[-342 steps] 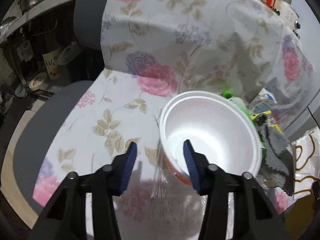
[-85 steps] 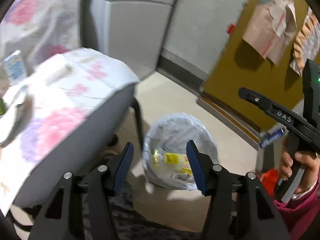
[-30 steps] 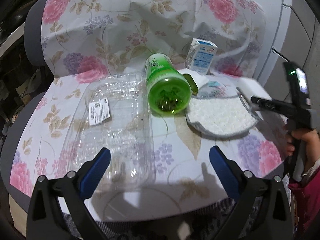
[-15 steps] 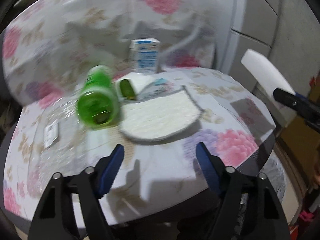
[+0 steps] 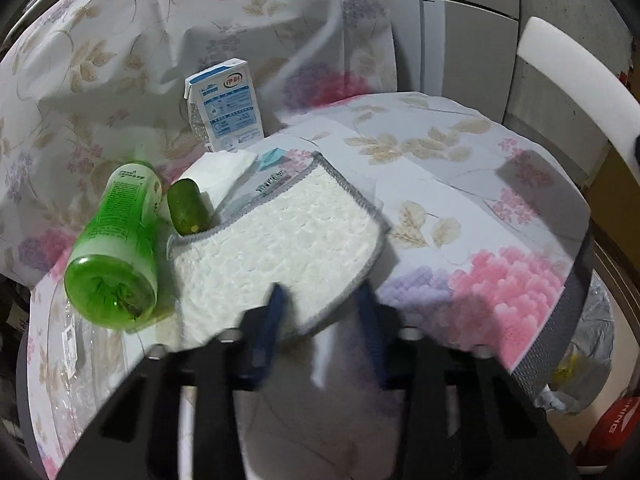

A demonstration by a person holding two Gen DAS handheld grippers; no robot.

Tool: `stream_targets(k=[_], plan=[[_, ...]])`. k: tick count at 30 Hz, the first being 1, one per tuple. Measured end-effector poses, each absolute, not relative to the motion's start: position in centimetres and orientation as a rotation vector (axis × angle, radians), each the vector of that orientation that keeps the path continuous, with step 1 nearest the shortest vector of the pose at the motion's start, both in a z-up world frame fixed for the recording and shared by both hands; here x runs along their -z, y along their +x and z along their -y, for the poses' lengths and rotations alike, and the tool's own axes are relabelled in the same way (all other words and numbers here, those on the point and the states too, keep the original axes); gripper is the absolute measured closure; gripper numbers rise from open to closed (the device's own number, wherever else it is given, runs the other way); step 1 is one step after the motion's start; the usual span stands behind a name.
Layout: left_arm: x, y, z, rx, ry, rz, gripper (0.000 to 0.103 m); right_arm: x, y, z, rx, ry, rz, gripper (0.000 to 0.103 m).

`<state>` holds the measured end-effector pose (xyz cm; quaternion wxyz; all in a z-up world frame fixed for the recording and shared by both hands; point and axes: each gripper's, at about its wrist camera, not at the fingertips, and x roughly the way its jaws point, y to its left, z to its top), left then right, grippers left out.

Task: Collect trash
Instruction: 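Grasp the white gray-edged pad with the left gripper while the right gripper holds the sponge, then open both grippers over the trash bin to drop the pad and sponge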

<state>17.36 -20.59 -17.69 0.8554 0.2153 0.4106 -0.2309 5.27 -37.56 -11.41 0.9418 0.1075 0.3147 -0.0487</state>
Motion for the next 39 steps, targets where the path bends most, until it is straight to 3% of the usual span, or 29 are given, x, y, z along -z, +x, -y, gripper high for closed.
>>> stream_targets(k=[2, 3, 12, 19, 30, 39], plan=[[16.9, 17.5, 19.8, 0.515, 0.393, -0.859, 0.100, 11.4, 5.2, 37.6, 0.099, 0.218, -0.641, 0.036], [16.1, 17.3, 19.2, 0.528, 0.355, -0.853, 0.101, 11.3, 5.2, 37.6, 0.099, 0.217, -0.641, 0.036], [8.2, 13.0, 12.7, 0.631, 0.022, -0.736, 0.101, 9.8, 4.3, 35.9, 0.085, 0.199, -0.619, 0.036], [7.3, 9.0, 12.9, 0.722, -0.014, -0.713, 0.101, 8.8, 2.6, 34.1, 0.071, 0.178, -0.605, 0.037], [8.1, 3.4, 19.7, 0.935, 0.054, -0.701, 0.101, 7.4, -4.4, 36.7, 0.198, 0.147, -0.584, 0.037], [9.9, -1.9, 28.2, 1.154, 0.154, -0.706, 0.101, 9.7, -11.5, 41.8, 0.382, 0.186, -0.614, 0.037]])
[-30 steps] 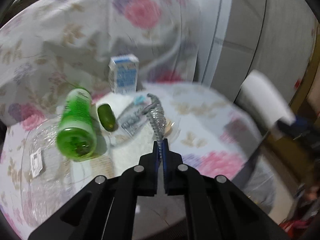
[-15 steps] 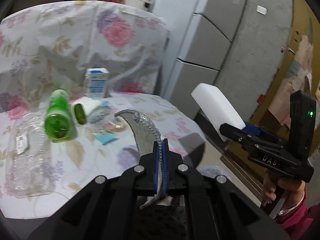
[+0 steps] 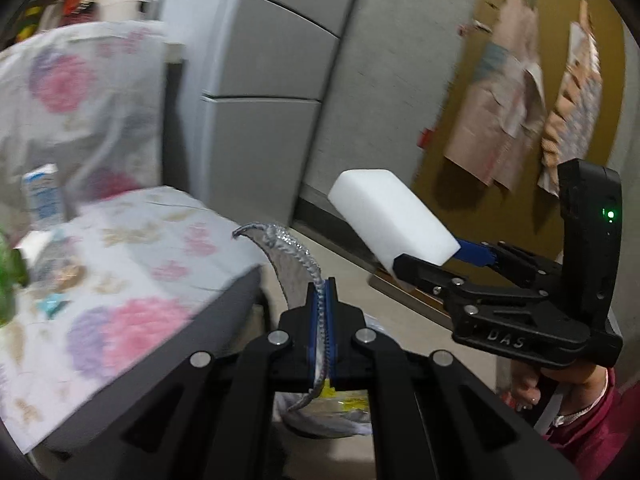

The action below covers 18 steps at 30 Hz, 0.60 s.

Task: Collect trash
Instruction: 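Open both grippers over the trash bin to drop the pad and sponge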

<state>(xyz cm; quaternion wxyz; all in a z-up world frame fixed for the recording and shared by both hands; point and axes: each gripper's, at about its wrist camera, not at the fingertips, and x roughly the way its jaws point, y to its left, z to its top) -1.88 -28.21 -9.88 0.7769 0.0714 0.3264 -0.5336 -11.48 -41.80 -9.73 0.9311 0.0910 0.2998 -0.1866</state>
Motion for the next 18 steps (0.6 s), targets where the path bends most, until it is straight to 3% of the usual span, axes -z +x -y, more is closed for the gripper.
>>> stream_targets(k=[14, 18], plan=[[15.6, -3.4, 35.5, 1.270, 0.293, -0.863, 0.101, 18.7, -15.0, 48.2, 0.530, 0.338, -0.788, 0.036], [16.9, -3.3, 36.5, 1.275, 0.321, -0.906, 0.100, 20.3, -14.8, 49.0, 0.531, 0.378, -0.834, 0.030]])
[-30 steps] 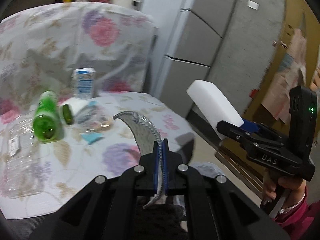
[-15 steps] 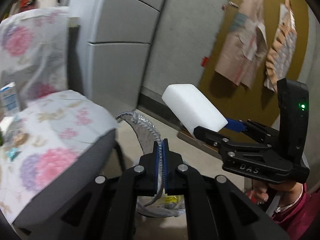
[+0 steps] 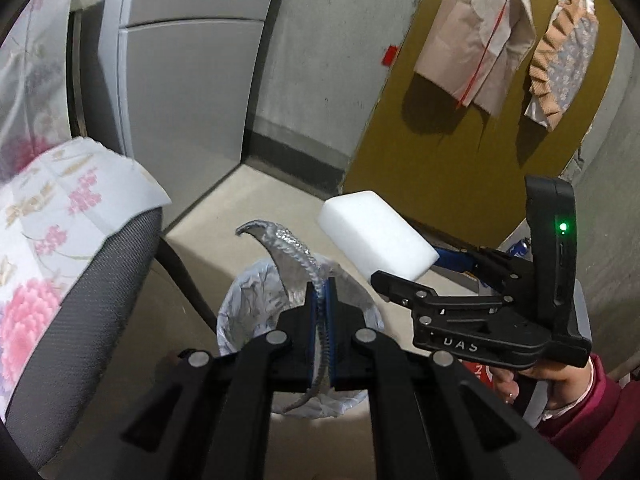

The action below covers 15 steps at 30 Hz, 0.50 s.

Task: Collect trash
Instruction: 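Open both grippers over the trash bin to drop the pad and sponge, then bring both grippers back over the chair seat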

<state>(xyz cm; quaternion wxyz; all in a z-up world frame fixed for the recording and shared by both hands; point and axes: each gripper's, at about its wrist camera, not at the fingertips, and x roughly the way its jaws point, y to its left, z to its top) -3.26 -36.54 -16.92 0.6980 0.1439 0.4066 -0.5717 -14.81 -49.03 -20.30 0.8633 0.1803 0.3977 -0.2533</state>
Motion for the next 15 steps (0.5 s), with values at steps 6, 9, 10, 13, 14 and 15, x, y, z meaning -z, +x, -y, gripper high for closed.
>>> stream_targets(k=[6, 9, 10, 13, 14, 15], plan=[[18.6, -2.3, 37.2, 1.290, 0.298, -0.983, 0.058, 22.2, -14.8, 49.8, 0.550, 0.436, -0.898, 0.024], [18.4, -1.6, 36.6, 1.260, 0.285, -0.977, 0.058, 21.9, -14.8, 49.9, 0.561, 0.432, -0.889, 0.024], [18.1, -1.3, 36.0, 1.241, 0.277, -0.965, 0.058, 21.6, -14.8, 49.8, 0.565, 0.434, -0.877, 0.024], [16.9, -0.1, 34.2, 1.171, 0.255, -0.921, 0.058, 20.5, -15.0, 50.3, 0.563, 0.439, -0.834, 0.024], [16.3, 0.4, 33.2, 1.139, 0.243, -0.904, 0.058, 19.7, -14.9, 50.1, 0.561, 0.435, -0.807, 0.024], [15.8, 0.8, 32.3, 1.114, 0.231, -0.891, 0.058, 19.2, -14.7, 50.0, 0.559, 0.431, -0.792, 0.024]])
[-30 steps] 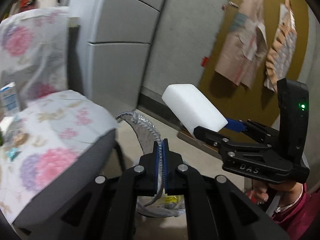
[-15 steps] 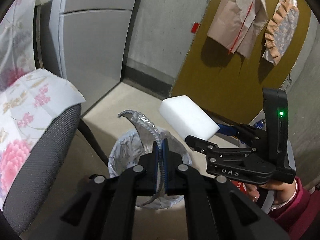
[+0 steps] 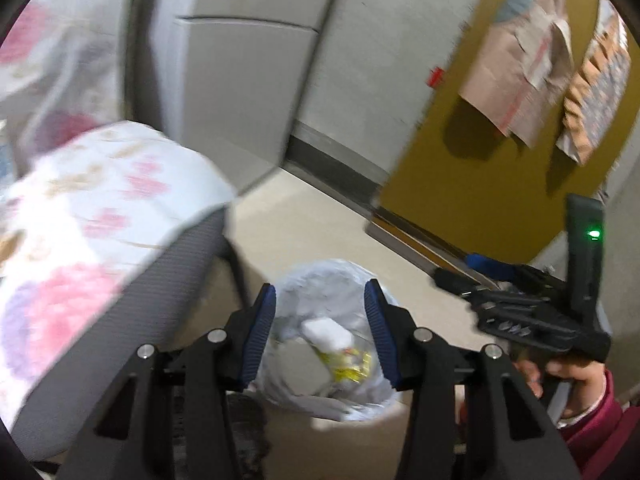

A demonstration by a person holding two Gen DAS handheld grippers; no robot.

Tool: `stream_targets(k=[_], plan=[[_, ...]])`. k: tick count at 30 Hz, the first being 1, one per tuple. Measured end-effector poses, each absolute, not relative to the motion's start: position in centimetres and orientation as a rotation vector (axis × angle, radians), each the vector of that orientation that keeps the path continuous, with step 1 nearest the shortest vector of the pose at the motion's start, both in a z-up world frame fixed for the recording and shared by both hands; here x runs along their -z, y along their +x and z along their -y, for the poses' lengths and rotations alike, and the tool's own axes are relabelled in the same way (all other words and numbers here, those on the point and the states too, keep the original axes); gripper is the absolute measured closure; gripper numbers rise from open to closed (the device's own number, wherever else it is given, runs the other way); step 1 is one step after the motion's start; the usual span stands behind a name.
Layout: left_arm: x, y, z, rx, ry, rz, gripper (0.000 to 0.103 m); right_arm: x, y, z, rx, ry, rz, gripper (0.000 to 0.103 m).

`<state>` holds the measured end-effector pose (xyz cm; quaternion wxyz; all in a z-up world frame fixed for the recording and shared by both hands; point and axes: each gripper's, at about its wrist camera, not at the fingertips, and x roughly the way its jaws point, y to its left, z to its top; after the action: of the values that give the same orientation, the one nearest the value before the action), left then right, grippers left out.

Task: Collect trash
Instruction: 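Bring both grippers back over the chair seat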

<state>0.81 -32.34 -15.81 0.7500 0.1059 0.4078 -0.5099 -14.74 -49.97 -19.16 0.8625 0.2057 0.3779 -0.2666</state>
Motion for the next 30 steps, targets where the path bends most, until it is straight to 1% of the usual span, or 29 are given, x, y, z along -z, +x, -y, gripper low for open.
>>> stream_targets(k=[7, 12, 14, 18, 21, 26, 30], plan=[[11.6, 2.9, 24.5, 0.894, 0.171, -0.771, 0.058, 12.8, -11.5, 45.7, 0.435, 0.354, -0.650, 0.024], [9.9, 4.4, 17.9, 0.715, 0.112, -0.731, 0.052, 8.9, -7.7, 40.7, 0.269, 0.300, -0.585, 0.024], [9.7, 5.1, 14.9, 0.627, 0.097, -0.722, 0.047, 8.2, -5.6, 38.2, 0.199, 0.274, -0.585, 0.024], [10.1, 6.6, 9.6, 0.441, 0.098, -0.744, 0.043, 7.7, -1.6, 33.7, 0.083, 0.210, -0.607, 0.024], [10.8, 8.0, 5.7, 0.339, 0.073, -0.773, 0.043, 7.9, 1.1, 30.9, 0.014, 0.171, -0.630, 0.024], [11.2, 9.7, 2.0, 0.261, 0.015, -0.787, 0.040, 8.5, 4.7, 27.6, -0.061, 0.101, -0.657, 0.025], [11.8, 11.1, 1.8, 0.252, 0.010, -0.802, 0.039, 9.7, 7.8, 26.5, -0.080, 0.066, -0.684, 0.037]])
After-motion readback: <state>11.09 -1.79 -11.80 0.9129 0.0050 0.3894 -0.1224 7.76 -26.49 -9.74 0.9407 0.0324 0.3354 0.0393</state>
